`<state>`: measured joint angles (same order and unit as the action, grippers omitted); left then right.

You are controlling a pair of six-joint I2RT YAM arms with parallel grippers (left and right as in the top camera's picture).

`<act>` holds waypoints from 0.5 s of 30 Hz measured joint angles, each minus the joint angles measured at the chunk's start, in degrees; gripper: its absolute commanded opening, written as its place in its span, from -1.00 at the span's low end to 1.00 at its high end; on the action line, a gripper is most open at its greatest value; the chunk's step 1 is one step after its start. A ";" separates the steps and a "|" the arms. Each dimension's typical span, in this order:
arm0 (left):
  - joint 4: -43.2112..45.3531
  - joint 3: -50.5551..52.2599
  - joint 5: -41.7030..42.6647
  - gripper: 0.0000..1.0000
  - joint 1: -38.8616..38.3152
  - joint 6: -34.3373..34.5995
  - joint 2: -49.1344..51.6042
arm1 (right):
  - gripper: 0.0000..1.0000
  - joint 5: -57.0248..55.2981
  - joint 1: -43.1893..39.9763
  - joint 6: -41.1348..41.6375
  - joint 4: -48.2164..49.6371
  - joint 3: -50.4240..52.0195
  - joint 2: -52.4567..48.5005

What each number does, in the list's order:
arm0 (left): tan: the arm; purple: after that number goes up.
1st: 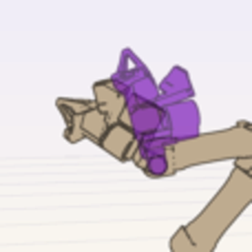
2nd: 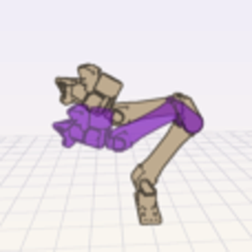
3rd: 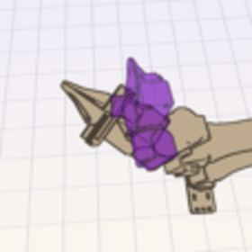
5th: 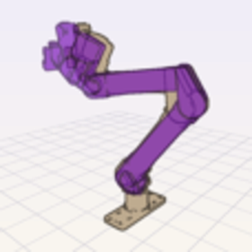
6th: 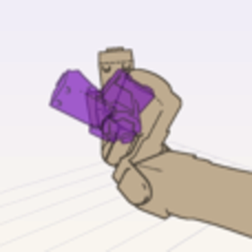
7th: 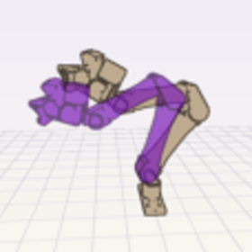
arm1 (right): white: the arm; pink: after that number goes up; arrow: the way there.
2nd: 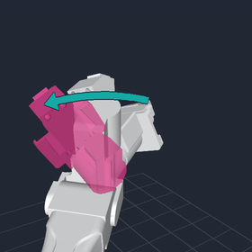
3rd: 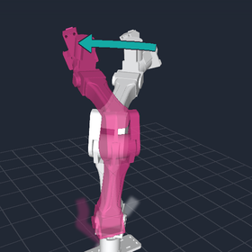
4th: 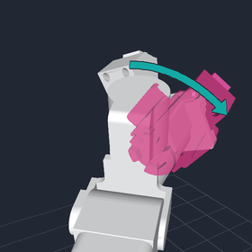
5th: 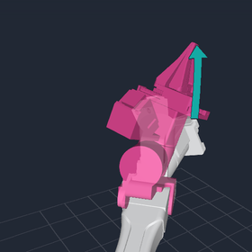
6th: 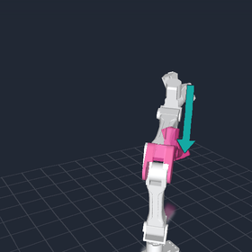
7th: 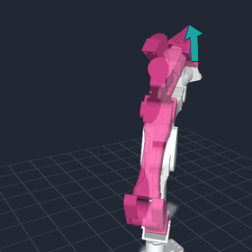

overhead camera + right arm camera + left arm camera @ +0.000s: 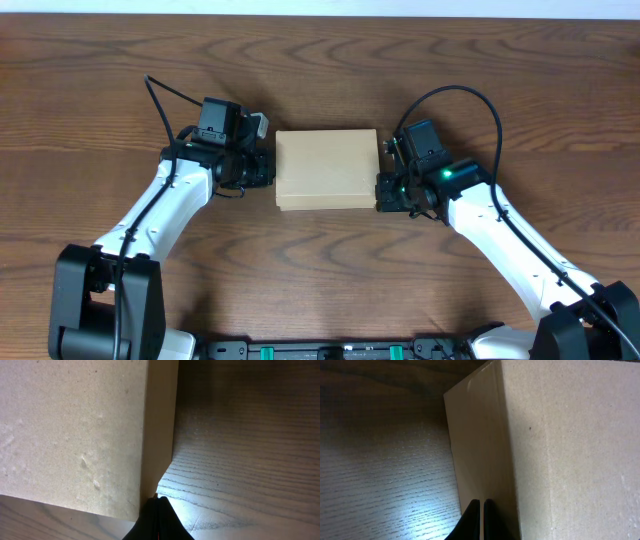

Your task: Pack container

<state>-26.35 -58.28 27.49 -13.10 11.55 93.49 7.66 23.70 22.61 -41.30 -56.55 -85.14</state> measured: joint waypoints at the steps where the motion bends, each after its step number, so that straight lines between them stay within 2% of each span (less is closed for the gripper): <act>1: 0.00 0.00 0.02 -0.88 0.00 0.09 0.00 | -0.97 -0.02 0.00 0.00 0.00 0.00 0.00; 7: -2.60 -0.26 -0.02 -0.88 0.31 0.26 0.00 | -0.98 -0.44 0.00 0.02 -1.40 -0.04 0.02; 11: -12.61 -2.78 -1.22 -0.88 2.19 -1.66 -1.92 | -0.97 -2.64 0.00 0.00 -7.02 -1.29 1.92; 15: -21.14 -7.65 -2.43 -0.88 5.62 -4.87 -10.08 | -0.97 -4.07 0.00 -0.70 -9.20 -4.28 10.47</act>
<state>-47.48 -65.93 25.06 -7.49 6.68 83.42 3.60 23.70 21.91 -50.50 -60.84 -74.67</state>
